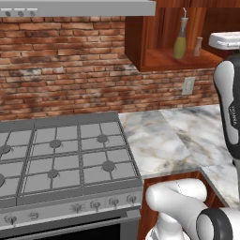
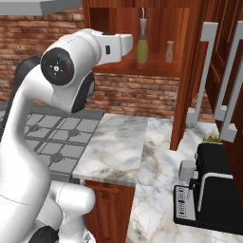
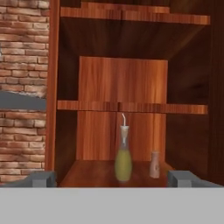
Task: Retrieve the bottle and the shaker from the cabinet and place them next to the mixing bowl on the counter. Then add garlic from the fridge to the mixing bowl.
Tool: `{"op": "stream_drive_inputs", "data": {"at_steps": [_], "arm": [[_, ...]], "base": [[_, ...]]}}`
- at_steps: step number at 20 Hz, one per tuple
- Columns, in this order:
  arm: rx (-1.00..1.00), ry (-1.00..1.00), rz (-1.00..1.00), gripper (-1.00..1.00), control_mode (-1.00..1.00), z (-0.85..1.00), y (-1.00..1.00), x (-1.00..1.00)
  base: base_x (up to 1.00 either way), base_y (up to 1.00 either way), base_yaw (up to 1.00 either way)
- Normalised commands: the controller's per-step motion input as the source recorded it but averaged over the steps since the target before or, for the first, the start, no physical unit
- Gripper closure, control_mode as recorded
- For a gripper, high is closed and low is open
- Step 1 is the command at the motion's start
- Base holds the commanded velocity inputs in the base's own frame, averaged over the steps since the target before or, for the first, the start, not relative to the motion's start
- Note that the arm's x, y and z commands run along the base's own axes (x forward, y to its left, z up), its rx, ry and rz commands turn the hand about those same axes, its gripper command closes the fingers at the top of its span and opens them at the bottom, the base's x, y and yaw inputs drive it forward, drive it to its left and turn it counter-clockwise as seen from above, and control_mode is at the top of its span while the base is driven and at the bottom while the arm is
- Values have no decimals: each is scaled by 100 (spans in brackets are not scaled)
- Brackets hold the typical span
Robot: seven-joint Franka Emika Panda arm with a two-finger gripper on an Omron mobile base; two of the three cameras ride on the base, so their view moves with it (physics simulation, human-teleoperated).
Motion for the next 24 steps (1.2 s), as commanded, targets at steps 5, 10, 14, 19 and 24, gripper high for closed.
{"op": "stream_drive_inputs", "data": {"at_steps": [5,10,14,19,24], "arm": [[0,-8,-1,-100,-100,0,0,19],[0,1,-1,-100,-100,0,0,11],[0,11,-7,-100,-100,-10,-2,21],[3,14,-11,-100,-100,-25,-11,27],[1,-1,-7,-100,-100,-38,-8,42]], "base": [[0,0,0],[0,0,0],[0,0,0],[0,0,0],[0,0,0]]}}
